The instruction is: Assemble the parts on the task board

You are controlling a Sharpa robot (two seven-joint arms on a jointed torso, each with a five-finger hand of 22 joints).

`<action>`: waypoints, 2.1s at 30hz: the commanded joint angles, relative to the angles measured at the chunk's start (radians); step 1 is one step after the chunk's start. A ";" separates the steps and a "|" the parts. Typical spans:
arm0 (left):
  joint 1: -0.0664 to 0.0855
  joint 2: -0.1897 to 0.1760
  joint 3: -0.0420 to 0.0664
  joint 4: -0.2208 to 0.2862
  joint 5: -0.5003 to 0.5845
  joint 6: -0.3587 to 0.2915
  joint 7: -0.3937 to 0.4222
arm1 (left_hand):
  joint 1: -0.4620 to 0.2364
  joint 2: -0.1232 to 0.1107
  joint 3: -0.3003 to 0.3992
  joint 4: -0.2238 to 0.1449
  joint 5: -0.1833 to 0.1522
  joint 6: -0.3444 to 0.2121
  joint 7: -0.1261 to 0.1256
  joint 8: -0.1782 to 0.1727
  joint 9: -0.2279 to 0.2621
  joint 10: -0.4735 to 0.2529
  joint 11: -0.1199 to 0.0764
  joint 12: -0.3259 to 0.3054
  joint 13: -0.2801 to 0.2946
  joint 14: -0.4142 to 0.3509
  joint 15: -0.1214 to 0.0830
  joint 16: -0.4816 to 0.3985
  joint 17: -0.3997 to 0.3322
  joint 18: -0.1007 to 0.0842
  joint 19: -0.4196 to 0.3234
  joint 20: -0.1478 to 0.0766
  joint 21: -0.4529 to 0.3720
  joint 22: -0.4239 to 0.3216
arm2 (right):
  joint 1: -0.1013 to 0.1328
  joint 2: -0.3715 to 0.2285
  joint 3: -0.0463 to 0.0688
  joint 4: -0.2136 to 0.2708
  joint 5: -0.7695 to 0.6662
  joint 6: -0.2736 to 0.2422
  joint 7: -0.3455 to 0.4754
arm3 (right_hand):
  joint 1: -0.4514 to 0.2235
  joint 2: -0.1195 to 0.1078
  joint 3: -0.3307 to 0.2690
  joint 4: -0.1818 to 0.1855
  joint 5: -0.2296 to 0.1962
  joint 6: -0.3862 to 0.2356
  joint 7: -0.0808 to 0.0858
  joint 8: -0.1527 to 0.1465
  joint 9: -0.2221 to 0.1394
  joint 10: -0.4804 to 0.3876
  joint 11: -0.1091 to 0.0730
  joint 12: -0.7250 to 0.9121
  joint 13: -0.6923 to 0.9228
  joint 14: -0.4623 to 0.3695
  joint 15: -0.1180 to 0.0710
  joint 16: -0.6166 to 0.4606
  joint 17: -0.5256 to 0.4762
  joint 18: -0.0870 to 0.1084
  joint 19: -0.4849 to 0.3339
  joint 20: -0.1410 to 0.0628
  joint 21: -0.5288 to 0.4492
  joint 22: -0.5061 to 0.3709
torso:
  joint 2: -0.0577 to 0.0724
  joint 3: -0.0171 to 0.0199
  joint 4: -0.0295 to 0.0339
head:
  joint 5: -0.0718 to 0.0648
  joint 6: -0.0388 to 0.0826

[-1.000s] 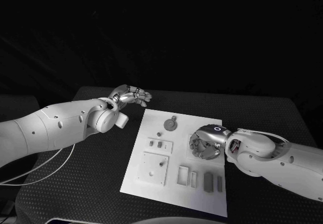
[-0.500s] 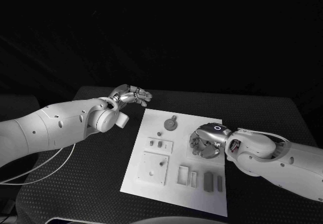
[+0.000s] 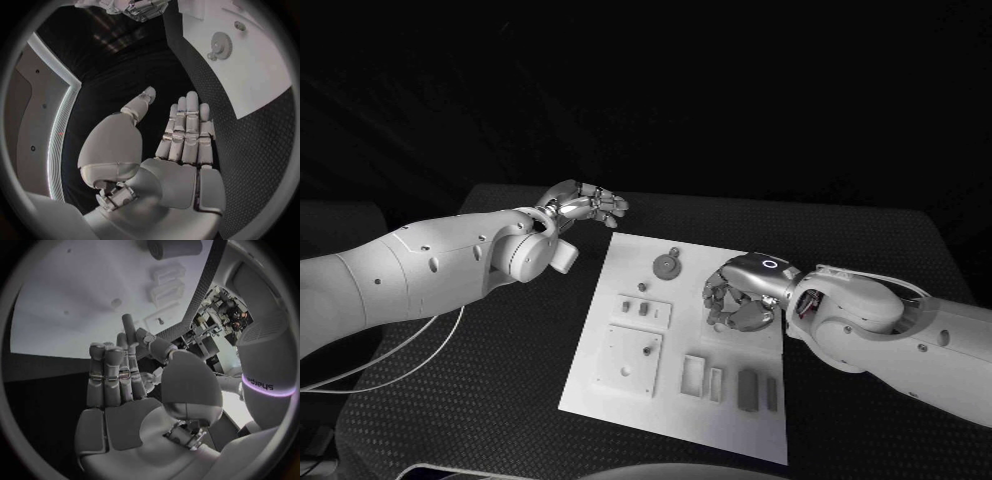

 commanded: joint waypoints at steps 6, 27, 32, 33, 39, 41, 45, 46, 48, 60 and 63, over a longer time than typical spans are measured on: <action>0.001 0.007 0.001 -0.003 0.006 0.010 0.010 | -0.001 0.010 0.000 0.005 0.001 -0.003 0.001 0.006 -0.002 -0.001 0.006 -0.001 -0.002 0.003 0.006 -0.004 0.003 -0.008 0.008 0.001 -0.004 0.002 | 0.003 0.043 0.000 0.018 0.039 -0.040 0.029 | 0.040 0.042 -0.007 -0.002 0.007 0.002 -0.002 0.004 0.005 -0.003 -0.007 0.004 0.087 -0.007 -0.009 0.006 0.002 0.037 -0.003 -0.003 0.006 0.015 | 0.000 -0.0003 0.0018 | 0.014 -0.001; 0.002 0.038 0.001 -0.021 0.009 0.006 0.013 | 0.000 0.010 -0.001 0.005 0.001 -0.002 0.002 0.006 -0.002 0.000 0.005 0.000 -0.003 0.004 0.005 -0.006 0.005 -0.008 0.008 0.001 -0.006 0.003 | -0.078 0.308 -0.014 -0.044 -0.028 -0.067 0.006 | 0.044 0.040 -0.007 -0.002 0.007 0.001 -0.002 0.004 0.007 -0.005 -0.008 0.004 0.090 -0.008 -0.009 0.007 0.002 0.037 -0.003 -0.004 0.007 0.015 | 0.001 -0.0023 0.0015 | 0.042 -0.002; 0.002 0.040 0.001 -0.020 0.009 0.007 0.013 | 0.000 0.010 -0.001 0.005 0.001 -0.002 0.001 0.006 -0.002 0.000 0.005 0.000 -0.003 0.004 0.005 -0.006 0.006 -0.008 0.008 0.001 -0.006 0.003 | -0.100 0.334 -0.029 -0.070 -0.048 -0.060 0.005 | 0.045 0.040 -0.007 -0.002 0.007 0.000 -0.002 0.004 0.008 -0.005 -0.008 0.004 0.091 -0.008 -0.009 0.007 0.002 0.037 -0.003 -0.004 0.007 0.014 | 0.002 -0.0018 0.0025 | 0.044 -0.004; 0.002 0.040 0.001 -0.020 0.009 0.006 0.013 | 0.000 0.010 -0.001 0.005 0.001 -0.002 0.002 0.006 -0.002 0.000 0.005 0.000 -0.003 0.004 0.005 -0.006 0.006 -0.008 0.008 0.001 -0.006 0.003 | -0.105 0.339 -0.031 -0.074 -0.054 -0.060 0.005 | 0.045 0.040 -0.007 -0.002 0.007 0.000 -0.002 0.004 0.008 -0.006 -0.008 0.004 0.091 -0.008 -0.009 0.007 0.002 0.037 -0.003 -0.004 0.007 0.014 | 0.002 -0.0014 0.0023 | 0.044 -0.004; 0.002 0.039 0.001 -0.019 0.009 0.007 0.013 | 0.000 0.010 -0.001 0.005 0.001 -0.002 0.001 0.007 -0.003 0.000 0.005 0.000 -0.003 0.004 0.006 -0.007 0.006 -0.008 0.008 0.001 -0.006 0.003 | -0.119 0.351 -0.037 -0.085 -0.066 -0.055 0.004 | 0.046 0.040 -0.006 -0.002 0.007 0.000 -0.002 0.004 0.008 -0.006 -0.008 0.005 0.092 -0.008 -0.009 0.007 0.002 0.037 -0.003 -0.004 0.007 0.014 | 0.002 0.0002 0.0018 | 0.050 -0.009; 0.002 0.039 0.001 -0.019 0.009 0.007 0.013 | 0.000 0.010 -0.001 0.005 0.001 -0.002 0.001 0.007 -0.003 0.001 0.005 0.000 -0.003 0.004 0.006 -0.007 0.006 -0.008 0.008 0.001 -0.007 0.003 | -0.121 0.351 -0.037 -0.087 -0.069 -0.056 0.004 | 0.046 0.040 -0.006 -0.002 0.007 0.000 -0.002 0.004 0.008 -0.006 -0.008 0.005 0.092 -0.008 -0.009 0.007 0.002 0.037 -0.003 -0.004 0.007 0.014 | 0.002 0.0004 0.0013 | 0.051 -0.011; 0.002 0.038 0.001 -0.018 0.009 0.008 0.013 | 0.000 0.010 -0.001 0.005 0.001 -0.002 0.002 0.007 -0.003 0.001 0.005 0.000 -0.003 0.004 0.006 -0.007 0.007 -0.008 0.008 0.001 -0.007 0.003 | -0.121 0.351 -0.038 -0.090 -0.073 -0.054 0.002 | 0.046 0.040 -0.006 -0.002 0.007 0.000 -0.002 0.004 0.009 -0.006 -0.008 0.005 0.093 -0.008 -0.009 0.007 0.003 0.037 -0.003 -0.004 0.007 0.014 | 0.002 0.0012 -0.0006 | 0.054 -0.013; 0.002 0.037 0.001 -0.018 0.009 0.008 0.013 | 0.000 0.010 -0.001 0.005 0.001 -0.002 0.002 0.007 -0.003 0.001 0.005 0.000 -0.004 0.004 0.006 -0.007 0.007 -0.008 0.008 0.001 -0.007 0.003 | -0.121 0.351 -0.038 -0.091 -0.076 -0.052 0.001 | 0.046 0.040 -0.006 -0.002 0.007 0.000 -0.002 0.004 0.009 -0.006 -0.008 0.005 0.093 -0.008 -0.009 0.007 0.003 0.037 -0.003 -0.004 0.008 0.014 | 0.001 0.0013 -0.0013 | 0.054 -0.014; 0.002 0.037 0.001 -0.018 0.009 0.008 0.013 | 0.000 0.010 -0.001 0.005 0.001 -0.002 0.002 0.007 -0.003 0.001 0.005 0.000 -0.004 0.004 0.006 -0.008 0.007 -0.008 0.008 0.001 -0.007 0.004 | -0.121 0.351 -0.039 -0.093 -0.084 -0.048 -0.001 | 0.046 0.040 -0.006 -0.002 0.007 0.000 -0.002 0.004 0.009 -0.006 -0.008 0.005 0.093 -0.008 -0.009 0.007 0.003 0.037 -0.003 -0.004 0.008 0.014 | 0.001 0.0014 -0.0020 | 0.055 -0.014; 0.002 0.036 0.001 -0.016 0.009 0.009 0.012 | 0.000 0.010 -0.001 0.005 0.001 -0.002 0.002 0.007 -0.003 0.001 0.005 0.000 -0.004 0.004 0.006 -0.009 0.009 -0.007 0.008 0.001 -0.008 0.004 | -0.121 0.355 -0.058 -0.115 -0.127 -0.026 -0.018 | 0.046 0.038 -0.006 -0.002 0.007 0.000 -0.002 0.004 0.010 -0.006 -0.008 0.005 0.095 -0.008 -0.009 0.008 0.003 0.037 -0.003 -0.004 0.008 0.014 | 0.001 0.0010 -0.0007 | 0.056 -0.018; 0.002 0.036 0.001 -0.016 0.009 0.010 0.012 | 0.001 0.010 -0.001 0.005 0.001 -0.002 0.002 0.007 -0.003 0.001 0.005 0.000 -0.004 0.004 0.006 -0.009 0.009 -0.007 0.008 0.002 -0.008 0.004 | -0.121 0.357 -0.058 -0.120 -0.130 -0.023 -0.019 | 0.047 0.038 -0.005 -0.002 0.007 0.000 -0.002 0.004 0.011 -0.006 -0.008 0.005 0.095 -0.008 -0.009 0.008 0.003 0.037 -0.003 -0.004 0.009 0.014 | 0.001 0.0012 -0.0008 | 0.056 -0.017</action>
